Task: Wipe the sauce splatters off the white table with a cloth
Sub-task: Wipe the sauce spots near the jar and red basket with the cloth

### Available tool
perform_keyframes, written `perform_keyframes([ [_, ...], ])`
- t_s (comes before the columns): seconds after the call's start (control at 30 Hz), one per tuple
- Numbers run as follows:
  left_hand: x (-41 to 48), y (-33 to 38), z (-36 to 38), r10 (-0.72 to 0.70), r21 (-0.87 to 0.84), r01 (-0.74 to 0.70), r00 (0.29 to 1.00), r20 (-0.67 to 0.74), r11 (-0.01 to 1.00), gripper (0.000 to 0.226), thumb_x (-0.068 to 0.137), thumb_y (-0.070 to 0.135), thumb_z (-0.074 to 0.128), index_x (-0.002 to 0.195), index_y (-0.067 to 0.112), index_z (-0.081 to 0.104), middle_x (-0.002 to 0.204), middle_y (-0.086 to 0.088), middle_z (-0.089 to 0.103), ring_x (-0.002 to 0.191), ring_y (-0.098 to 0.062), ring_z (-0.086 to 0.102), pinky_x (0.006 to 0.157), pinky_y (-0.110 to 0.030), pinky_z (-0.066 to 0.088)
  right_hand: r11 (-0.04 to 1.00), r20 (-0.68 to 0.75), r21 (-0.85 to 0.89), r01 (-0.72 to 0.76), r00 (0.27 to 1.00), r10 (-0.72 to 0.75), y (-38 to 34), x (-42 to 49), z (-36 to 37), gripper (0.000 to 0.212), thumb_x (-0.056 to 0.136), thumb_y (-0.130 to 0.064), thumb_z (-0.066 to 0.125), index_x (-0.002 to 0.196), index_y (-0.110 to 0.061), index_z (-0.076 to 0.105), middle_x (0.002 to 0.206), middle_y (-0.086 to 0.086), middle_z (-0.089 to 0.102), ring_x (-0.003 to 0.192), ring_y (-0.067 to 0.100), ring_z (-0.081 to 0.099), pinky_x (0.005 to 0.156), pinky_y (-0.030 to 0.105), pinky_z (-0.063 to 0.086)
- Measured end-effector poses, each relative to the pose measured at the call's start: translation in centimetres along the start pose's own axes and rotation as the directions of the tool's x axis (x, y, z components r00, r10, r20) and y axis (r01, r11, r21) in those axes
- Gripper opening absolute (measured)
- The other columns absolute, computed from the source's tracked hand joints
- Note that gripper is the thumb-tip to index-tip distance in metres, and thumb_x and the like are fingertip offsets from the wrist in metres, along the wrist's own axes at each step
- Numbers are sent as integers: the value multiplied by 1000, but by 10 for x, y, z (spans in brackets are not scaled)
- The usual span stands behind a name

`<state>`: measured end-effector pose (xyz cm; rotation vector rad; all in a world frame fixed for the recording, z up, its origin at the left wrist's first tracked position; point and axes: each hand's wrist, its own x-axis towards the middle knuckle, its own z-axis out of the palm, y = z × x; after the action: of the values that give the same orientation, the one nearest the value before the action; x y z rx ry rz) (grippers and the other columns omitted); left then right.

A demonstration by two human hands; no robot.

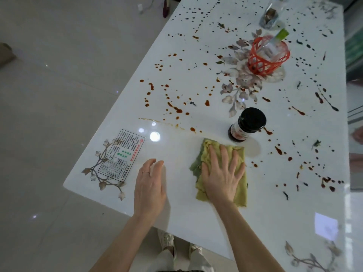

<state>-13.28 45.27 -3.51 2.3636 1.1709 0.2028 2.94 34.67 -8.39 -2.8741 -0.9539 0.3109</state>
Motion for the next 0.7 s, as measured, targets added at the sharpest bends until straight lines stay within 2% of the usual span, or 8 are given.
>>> perform_keyframes([
  [0.07, -1, 1, 0, -2, 5, 2, 1000, 4, 1000, 52, 74, -5, 63, 122, 7, 51, 128, -17, 47, 114, -32, 51, 90, -43, 51, 992, -6, 27, -127, 992, 127, 14, 3, -4, 65, 95, -57, 16, 157, -38, 14, 166, 0, 13, 152, 35, -2, 119, 62, -5],
  [0.13, -2, 2, 1, -7, 10, 7, 1000, 12, 1000, 51, 74, -5, 61, 123, 6, 51, 129, -18, 47, 115, -33, 50, 92, -44, 50, 988, -9, 37, -150, 989, 150, 9, -5, -4, 63, 97, -56, 16, 157, -39, 12, 167, -1, 10, 152, 36, -5, 118, 63, -7],
  [0.27, -6, 17, 8, 38, 35, -40, 998, 46, 999, 55, 72, -6, 63, 124, 5, 49, 129, -17, 48, 117, -32, 49, 96, -43, 47, 997, 8, 1, 76, 997, -76, 3, -29, 5, 61, 96, -57, 26, 155, -40, 23, 165, -1, 18, 151, 40, 5, 117, 66, -2],
  [0.37, -7, 33, 14, 83, 49, -86, 995, 57, 995, 55, 72, -8, 62, 125, 3, 49, 129, -18, 48, 118, -32, 48, 98, -42, 45, 981, 30, -50, 189, 982, -188, 32, -19, 2, 60, 96, -60, 25, 155, -45, 21, 165, -4, 17, 152, 36, 5, 118, 63, -2],
  [0.47, -9, 35, 14, 90, 62, -92, 995, 39, 994, 51, 73, -11, 59, 122, 0, 51, 126, -20, 50, 116, -34, 50, 95, -45, 47, 995, 54, -57, 77, 996, -74, 61, 1, -9, 63, 94, -62, 11, 155, -49, 10, 167, -7, 8, 152, 31, -5, 119, 60, -7],
  [0.57, -14, 30, 13, 52, 71, -54, 998, 32, 996, 49, 76, -9, 58, 123, 2, 51, 127, -19, 49, 114, -33, 51, 94, -43, 48, 999, 29, -10, -44, 999, 45, 71, 5, -14, 65, 93, -62, 6, 156, -46, 11, 167, -5, 9, 152, 31, -6, 119, 61, -6],
  [0.63, -19, 31, 16, 30, 64, -32, 999, 32, 997, 48, 77, -8, 57, 123, 3, 51, 126, -19, 49, 112, -33, 52, 92, -43, 49, 999, 20, 2, -46, 999, 46, 61, -10, -11, 64, 94, -61, 9, 156, -45, 13, 167, -4, 8, 152, 33, -6, 118, 63, -4],
  [0.7, -23, 37, 20, 32, 59, -34, 999, 33, 998, 47, 76, -9, 57, 121, 3, 51, 125, -19, 50, 111, -34, 52, 91, -44, 49, 999, 23, 1, 50, 998, -50, 52, -32, -5, 61, 96, -59, 17, 155, -46, 16, 167, -4, 10, 152, 35, -3, 118, 63, -5],
])
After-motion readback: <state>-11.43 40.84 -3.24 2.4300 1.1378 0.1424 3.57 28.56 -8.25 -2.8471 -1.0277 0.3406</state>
